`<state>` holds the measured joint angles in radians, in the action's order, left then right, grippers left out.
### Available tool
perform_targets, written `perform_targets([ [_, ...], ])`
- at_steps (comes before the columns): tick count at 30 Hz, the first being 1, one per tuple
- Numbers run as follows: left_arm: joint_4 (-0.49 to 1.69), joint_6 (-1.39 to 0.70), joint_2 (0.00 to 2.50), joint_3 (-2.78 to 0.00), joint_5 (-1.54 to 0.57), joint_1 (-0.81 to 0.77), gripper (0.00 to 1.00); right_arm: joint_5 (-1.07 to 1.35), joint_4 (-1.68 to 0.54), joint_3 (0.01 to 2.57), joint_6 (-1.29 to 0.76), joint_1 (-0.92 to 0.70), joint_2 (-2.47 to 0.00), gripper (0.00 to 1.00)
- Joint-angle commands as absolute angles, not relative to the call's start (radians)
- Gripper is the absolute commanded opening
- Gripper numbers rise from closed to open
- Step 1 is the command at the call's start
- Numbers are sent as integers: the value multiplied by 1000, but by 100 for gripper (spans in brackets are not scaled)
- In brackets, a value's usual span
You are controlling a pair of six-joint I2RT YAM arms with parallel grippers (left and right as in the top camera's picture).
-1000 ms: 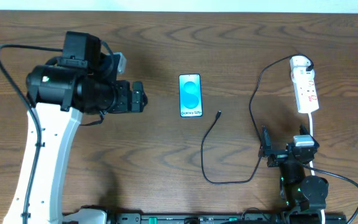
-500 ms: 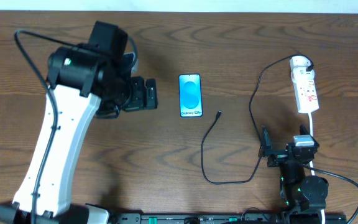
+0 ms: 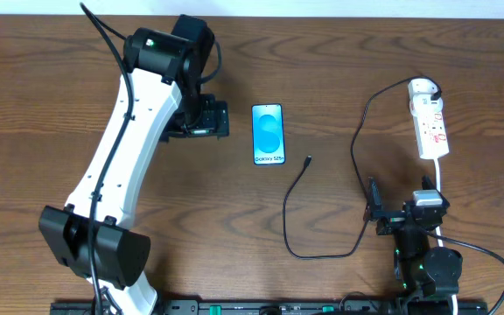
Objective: Plug charger to phone and switch on socket
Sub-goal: 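Move the left gripper forward over the blue phone, then lower the left gripper and grasp the blue phone's top edge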
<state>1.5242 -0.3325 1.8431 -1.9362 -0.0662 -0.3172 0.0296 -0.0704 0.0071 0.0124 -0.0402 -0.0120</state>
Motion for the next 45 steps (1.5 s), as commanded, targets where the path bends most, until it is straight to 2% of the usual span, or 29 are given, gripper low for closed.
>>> perform_targets([
  [1, 1497, -420, 1837, -1945, -44, -320, 98, 28, -75, 6, 24, -36, -7, 99],
  [9, 1444, -527, 1846, -1913, -46, -321, 98, 28, -75, 6, 24, -36, -7, 99],
  [14, 1393, -447, 1890, -1910, -189, -340, 98, 28, -75, 6, 24, -36, -7, 99],
  [22, 1327, -460, 1953, -1953, -263, -371, 98, 28, -75, 6, 24, -36, -7, 99],
  [29, 1317, -482, 2020, -2082, -261, -384, 98, 28, -75, 6, 24, -36, -7, 99],
  [45, 1163, -490, 2278, -2081, -178, -475, 98, 28, -75, 6, 24, -36, -7, 99],
])
